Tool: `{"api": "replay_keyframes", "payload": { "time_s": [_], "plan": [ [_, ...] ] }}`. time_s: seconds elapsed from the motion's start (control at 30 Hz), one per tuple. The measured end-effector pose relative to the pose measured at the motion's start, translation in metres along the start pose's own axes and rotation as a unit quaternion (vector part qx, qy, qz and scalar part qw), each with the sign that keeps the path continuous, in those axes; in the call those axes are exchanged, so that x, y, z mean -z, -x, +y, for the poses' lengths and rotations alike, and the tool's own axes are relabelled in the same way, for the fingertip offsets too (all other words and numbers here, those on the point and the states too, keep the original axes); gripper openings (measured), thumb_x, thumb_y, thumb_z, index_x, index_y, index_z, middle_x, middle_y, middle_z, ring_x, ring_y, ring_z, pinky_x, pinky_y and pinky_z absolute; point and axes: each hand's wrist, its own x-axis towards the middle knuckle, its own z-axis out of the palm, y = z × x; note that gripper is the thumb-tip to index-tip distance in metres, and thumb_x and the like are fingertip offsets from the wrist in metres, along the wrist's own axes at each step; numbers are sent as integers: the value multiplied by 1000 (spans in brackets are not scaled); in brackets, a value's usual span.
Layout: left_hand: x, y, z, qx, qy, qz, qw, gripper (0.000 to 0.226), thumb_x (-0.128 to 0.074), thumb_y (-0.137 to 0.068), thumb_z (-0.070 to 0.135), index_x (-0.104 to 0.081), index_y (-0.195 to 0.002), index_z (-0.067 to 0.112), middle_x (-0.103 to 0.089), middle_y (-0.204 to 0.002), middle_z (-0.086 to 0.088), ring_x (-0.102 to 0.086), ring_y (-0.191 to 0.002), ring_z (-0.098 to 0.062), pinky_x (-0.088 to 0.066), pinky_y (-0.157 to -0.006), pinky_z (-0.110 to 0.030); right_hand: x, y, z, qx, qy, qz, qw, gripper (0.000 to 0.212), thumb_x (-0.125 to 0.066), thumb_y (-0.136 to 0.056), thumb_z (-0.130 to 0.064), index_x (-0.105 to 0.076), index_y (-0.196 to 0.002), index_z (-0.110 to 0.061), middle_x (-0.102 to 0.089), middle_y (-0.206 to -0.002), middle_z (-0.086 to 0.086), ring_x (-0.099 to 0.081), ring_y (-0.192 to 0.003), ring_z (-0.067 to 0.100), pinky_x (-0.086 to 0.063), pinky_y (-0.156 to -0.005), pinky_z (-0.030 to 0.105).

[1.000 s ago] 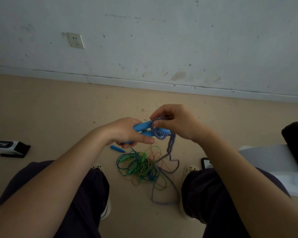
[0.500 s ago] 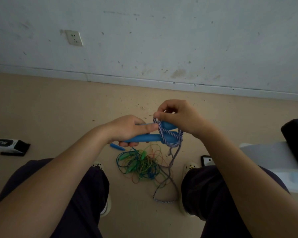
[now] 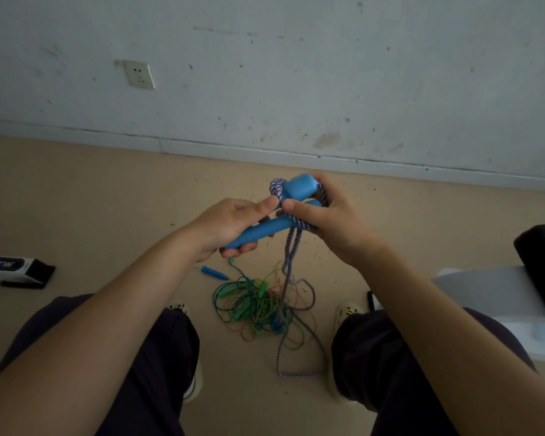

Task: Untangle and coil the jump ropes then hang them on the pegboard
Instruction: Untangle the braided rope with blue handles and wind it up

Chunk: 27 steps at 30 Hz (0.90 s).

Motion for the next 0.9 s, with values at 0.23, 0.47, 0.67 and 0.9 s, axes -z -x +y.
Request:
{"api": "replay_keyframes", "payload": {
  "time_s": [0.23, 0.47, 0.67, 0.9],
  "plan": [
    [-2, 2, 1, 30, -5, 12, 999, 87, -46, -67, 88, -71, -91, 8, -54, -51, -6, -37, -37, -17, -31, -38, -22, 1, 2, -4, -27, 64, -62, 996, 48, -82, -76, -15, -58, -118, -11, -68, -91, -2, -67, -82, 13, -55, -74, 25],
    [3, -1, -3, 40, -15, 9, 999, 63, -49, -94, 66, -72, -92, 7, -55, -53, -7, -40, -38, -17, -33, -37, -22, 3, 6, -5, -27, 85, -73, 993, 60, -77, -81, -22, -47, -132, -21, -64, -106, 8, -68, -83, 14, -56, -75, 25],
    [-4, -1, 0, 28, -5, -10, 1000, 33, -48, -94, 40, -60, -86, 11, -55, -53, -7, -38, -34, -16, -30, -37, -21, -1, 2, -2, -60, 9, 8, 998, 32, -57, -97, -41, -63, -112, -13, -69, -95, 7, -67, -80, 19, -54, -73, 34],
    [-5, 1, -3, -1, -13, 0, 1000, 48, -53, -93, 65, -65, -63, 31, -57, -53, -7, -40, -35, -16, -32, -36, -20, 1, 1, -6, -83, 2, -47, 995, 34, -70, -80, -42, -69, -94, -11, -68, -77, 2, -62, -68, 16, -51, -61, 25]
  ]
}}
